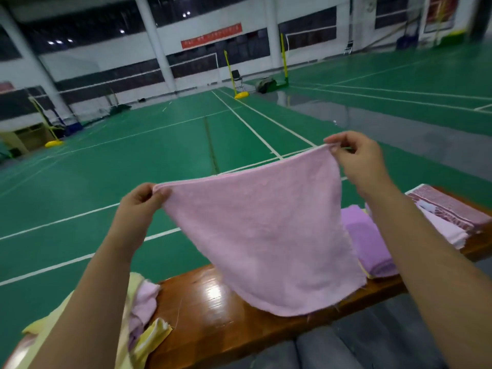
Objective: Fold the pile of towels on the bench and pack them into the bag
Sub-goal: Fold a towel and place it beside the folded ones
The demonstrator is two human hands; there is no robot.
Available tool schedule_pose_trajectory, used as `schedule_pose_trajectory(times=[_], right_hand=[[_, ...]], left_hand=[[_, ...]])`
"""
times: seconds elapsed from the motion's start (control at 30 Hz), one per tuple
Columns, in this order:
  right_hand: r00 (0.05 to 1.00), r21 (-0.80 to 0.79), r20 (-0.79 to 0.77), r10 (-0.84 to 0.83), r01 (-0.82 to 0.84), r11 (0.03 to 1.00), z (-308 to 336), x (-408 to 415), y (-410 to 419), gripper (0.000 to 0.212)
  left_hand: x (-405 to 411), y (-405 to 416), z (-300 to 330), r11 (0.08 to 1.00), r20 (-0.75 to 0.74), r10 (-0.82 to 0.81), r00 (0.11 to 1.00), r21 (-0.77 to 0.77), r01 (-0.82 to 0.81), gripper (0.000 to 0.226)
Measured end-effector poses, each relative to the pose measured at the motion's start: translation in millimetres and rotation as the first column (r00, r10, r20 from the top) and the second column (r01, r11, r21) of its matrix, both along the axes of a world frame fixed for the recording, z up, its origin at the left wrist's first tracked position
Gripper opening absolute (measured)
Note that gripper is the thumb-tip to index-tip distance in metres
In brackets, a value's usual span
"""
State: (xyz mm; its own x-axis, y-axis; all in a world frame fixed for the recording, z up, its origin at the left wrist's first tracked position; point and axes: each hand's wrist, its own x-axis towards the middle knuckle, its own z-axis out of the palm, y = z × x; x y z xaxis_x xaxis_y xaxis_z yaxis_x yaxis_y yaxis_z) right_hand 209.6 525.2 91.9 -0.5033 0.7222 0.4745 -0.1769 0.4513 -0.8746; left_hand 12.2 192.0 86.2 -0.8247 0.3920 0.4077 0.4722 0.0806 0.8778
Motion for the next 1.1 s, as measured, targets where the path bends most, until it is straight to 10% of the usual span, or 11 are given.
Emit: schedule_pose_trajectory(times=[0.3, 0.5, 0.9, 1.1], right_hand=[[0.959, -0.151, -0.172, 0.225, -0.251, 0.956, 36, 4, 7, 0.026], [0.762, -0.358, -0.42, 0.492, -0.638, 0.682, 36, 27, 6, 0.046], [0.879, -0.719, -0.325, 0.349, -0.469, 0.512, -17, 4, -30, 0.022], [0.911, -0.665, -0.195, 0.363, -0.395, 0.634, -60, 9, -101, 0.021]], left_hand=[[9, 10, 32, 0.968, 0.073, 0.061, 0.995, 0.241, -0.077, 0.025], [32, 2, 35, 0.886, 0.191, -0.106, 0.976, 0.464, 0.005, 0.036], [53, 23, -33, 0.916, 0.751, -0.213, 0.624, 0.376, -0.14, 0.044], [130, 53, -60, 0.927, 0.651, -0.268, 0.71, 0.375, 0.006, 0.011]])
